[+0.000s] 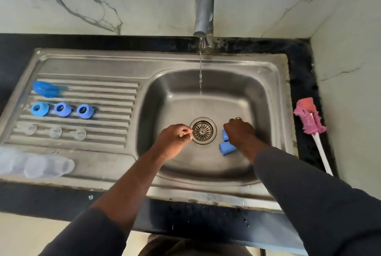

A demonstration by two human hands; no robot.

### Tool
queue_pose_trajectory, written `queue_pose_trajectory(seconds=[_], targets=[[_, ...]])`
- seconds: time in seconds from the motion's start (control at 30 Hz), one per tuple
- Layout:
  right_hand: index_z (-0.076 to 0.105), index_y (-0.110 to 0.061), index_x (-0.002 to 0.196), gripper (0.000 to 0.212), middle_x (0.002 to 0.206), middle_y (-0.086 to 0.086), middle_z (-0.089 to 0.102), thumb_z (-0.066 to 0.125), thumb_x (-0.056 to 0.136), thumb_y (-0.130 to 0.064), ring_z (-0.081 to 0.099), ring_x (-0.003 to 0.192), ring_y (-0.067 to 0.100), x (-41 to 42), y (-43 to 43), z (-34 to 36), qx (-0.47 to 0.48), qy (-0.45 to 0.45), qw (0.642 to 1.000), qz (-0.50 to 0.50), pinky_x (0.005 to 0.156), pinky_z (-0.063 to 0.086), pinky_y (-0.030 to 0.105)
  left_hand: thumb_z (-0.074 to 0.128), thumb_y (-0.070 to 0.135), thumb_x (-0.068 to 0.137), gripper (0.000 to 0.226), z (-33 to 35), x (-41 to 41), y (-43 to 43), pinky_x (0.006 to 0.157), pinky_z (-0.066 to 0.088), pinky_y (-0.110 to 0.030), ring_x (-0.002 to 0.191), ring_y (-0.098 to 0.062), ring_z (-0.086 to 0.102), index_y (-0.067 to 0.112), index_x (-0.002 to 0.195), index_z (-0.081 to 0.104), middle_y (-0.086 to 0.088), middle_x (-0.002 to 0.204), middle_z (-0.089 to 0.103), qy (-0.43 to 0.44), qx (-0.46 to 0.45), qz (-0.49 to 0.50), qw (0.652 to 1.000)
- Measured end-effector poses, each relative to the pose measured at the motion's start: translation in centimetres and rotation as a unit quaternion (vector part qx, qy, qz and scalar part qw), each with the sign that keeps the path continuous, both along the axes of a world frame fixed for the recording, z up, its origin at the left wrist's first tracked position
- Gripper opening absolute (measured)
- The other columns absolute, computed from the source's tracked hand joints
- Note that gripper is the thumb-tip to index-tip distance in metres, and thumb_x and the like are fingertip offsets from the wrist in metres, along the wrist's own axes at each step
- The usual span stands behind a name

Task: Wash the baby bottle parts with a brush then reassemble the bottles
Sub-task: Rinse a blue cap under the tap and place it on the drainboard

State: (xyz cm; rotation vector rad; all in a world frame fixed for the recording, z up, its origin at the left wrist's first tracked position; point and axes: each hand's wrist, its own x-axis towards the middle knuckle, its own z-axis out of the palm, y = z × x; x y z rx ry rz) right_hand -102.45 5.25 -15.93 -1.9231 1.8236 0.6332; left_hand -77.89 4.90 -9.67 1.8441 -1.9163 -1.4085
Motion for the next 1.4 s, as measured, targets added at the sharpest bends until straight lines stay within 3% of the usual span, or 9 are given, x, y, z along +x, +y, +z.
queue_pose_trajectory(seconds=[0.2,0.33,0.43,0.53,0.63,0.7,1.0,1.17,1.4], targets=[[0.056,-0.017,0.12,0.032,0.125,0.006,0.053,0.063,0.089,-0.021,0.049,0.123,0.029,-0.2,-0.7,-0.4,-0.009,-0.009,1.0,-0.027,0.084,0.046,0.04,0.066,0.022,0.092,0.019,-0.2,-0.3,-1.5,0.09,0.056,-0.036,0.097,-0.022,0.07,0.017,0.109,0.074,0.0,0.108,0.074,-0.008,0.012,-0.011,1.0],[0.058,-0.014,0.11,0.027,0.117,0.008,0.061,0.065,0.085,-0.019,0.057,0.112,0.033,0.4,-2.0,0.6,-0.051,-0.12,0.982,-0.134,0.082,0.047,0.037,0.068,0.032,0.083,0.023,-0.5,-0.6,-2.0,0.09,0.057,-0.044,0.099,-0.02,0.069,0.022,0.102,0.075,0.004,0.104,0.074,0.016,0.036,0.021,0.999],[0.065,-0.011,0.094,0.024,0.094,0.004,0.068,0.077,0.08,-0.026,0.064,0.093,0.025,2.5,-4.9,2.8,-0.098,-0.265,0.909,-0.307,0.074,0.045,0.03,0.061,0.042,0.07,0.032,-0.5,-1.0,-3.7,0.09,0.057,-0.048,0.098,-0.029,0.069,0.022,0.091,0.073,0.001,0.093,0.073,0.063,0.038,0.061,0.995],[0.067,-0.007,0.083,0.028,0.092,0.016,0.074,0.081,0.08,-0.032,0.074,0.082,0.03,4.9,-7.9,5.1,-0.089,-0.391,0.807,-0.433,0.082,0.06,0.045,0.059,0.038,0.075,0.015,0.4,-1.7,-5.5,0.087,0.057,-0.041,0.093,-0.028,0.067,0.033,0.088,0.065,0.002,0.093,0.067,0.114,0.06,0.098,0.987],[0.069,-0.002,0.099,0.022,0.103,0.021,0.074,0.074,0.09,-0.022,0.073,0.082,0.029,6.0,-9.8,6.8,-0.097,-0.462,0.741,-0.478,0.081,0.062,0.041,0.057,0.025,0.08,0.018,1.7,-2.5,-7.3,0.059,0.037,-0.026,0.063,-0.019,0.038,0.026,0.063,0.052,0.005,0.065,0.042,0.189,0.082,0.161,0.965],[0.066,0.002,0.112,0.029,0.108,0.019,0.072,0.072,0.092,-0.018,0.071,0.086,0.026,6.6,-10.6,7.7,-0.102,-0.487,0.712,-0.496,0.08,0.062,0.038,0.054,0.014,0.09,0.022,2.7,-2.9,-8.9,0.057,0.031,-0.027,0.061,-0.017,0.031,0.021,0.07,0.053,0.002,0.066,0.036,0.221,0.096,0.182,0.953],[0.067,-0.001,0.113,0.028,0.106,0.018,0.073,0.075,0.089,-0.014,0.072,0.095,0.033,6.8,-10.6,9.8,-0.169,-0.496,0.655,-0.544,0.087,0.06,0.048,0.053,0.01,0.099,0.017,4.5,-4.7,-12.2,0.073,0.054,-0.034,0.076,-0.02,0.06,0.018,0.094,0.068,-0.01,0.085,0.067,0.305,0.132,0.177,0.926],[0.063,-0.004,0.121,0.024,0.109,0.018,0.072,0.06,0.098,-0.009,0.072,0.096,0.032,6.7,-10.4,11.0,-0.162,-0.536,0.609,-0.562,0.079,0.06,0.039,0.062,0.005,0.094,0.02,4.8,-5.2,-13.2,0.076,0.056,-0.032,0.083,-0.022,0.068,0.01,0.112,0.065,-0.011,0.096,0.071,0.36,0.162,0.189,0.899],[0.06,-0.004,0.123,0.025,0.114,0.021,0.069,0.056,0.101,-0.013,0.069,0.099,0.033,7.5,-8.7,11.1,-0.112,-0.595,0.541,-0.584,0.091,0.056,0.045,0.063,0.006,0.093,0.015,4.2,-4.6,-12.3,0.073,0.058,-0.03,0.082,-0.021,0.07,0.011,0.107,0.067,-0.011,0.097,0.073,0.364,0.167,0.215,0.891]])
